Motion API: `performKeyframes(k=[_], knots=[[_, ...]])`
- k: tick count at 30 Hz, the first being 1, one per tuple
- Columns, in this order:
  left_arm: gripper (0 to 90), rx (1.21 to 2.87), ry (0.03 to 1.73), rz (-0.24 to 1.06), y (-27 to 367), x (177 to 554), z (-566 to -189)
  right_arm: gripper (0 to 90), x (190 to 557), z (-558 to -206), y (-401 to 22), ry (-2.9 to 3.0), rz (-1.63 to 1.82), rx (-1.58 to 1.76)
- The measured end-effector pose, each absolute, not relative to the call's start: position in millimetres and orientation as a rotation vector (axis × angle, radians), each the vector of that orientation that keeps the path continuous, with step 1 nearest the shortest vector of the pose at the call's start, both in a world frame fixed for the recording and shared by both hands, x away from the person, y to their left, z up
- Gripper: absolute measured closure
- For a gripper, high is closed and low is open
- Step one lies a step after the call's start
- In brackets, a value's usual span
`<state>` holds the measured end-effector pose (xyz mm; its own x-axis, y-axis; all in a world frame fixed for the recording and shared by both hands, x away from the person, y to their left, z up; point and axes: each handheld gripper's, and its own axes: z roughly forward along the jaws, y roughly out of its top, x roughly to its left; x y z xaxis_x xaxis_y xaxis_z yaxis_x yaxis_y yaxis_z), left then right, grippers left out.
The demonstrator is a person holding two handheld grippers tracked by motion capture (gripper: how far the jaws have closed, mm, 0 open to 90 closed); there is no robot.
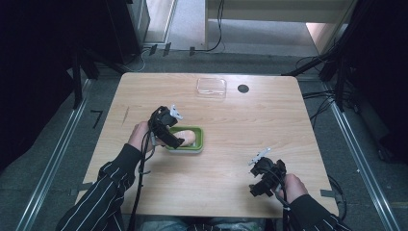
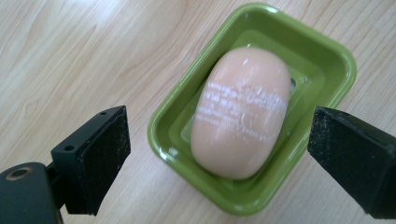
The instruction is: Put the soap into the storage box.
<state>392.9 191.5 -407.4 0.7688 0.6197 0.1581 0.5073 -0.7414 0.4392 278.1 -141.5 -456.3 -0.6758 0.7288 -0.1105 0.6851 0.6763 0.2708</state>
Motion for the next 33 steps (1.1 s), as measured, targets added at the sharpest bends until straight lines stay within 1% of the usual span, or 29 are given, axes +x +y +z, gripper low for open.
performKeyframes(k=[7, 20, 27, 33], knots=[[5.4, 2.587, 0.919, 0.437, 199, 381, -405, 14.3, 278, -456, -141, 2.680, 0.305, 1.147], [5.4, 2.579, 0.973, 0.484, 214, 356, -406, 14.3, 278, -456, -141, 2.683, 0.304, 1.142], [5.4, 2.581, 1.009, 0.507, 229, 343, -412, 14.3, 278, -456, -141, 2.685, 0.304, 1.138], [5.4, 2.587, 1.049, 0.501, 239, 337, -419, 14.3, 278, -456, -140, 2.679, 0.309, 1.142]])
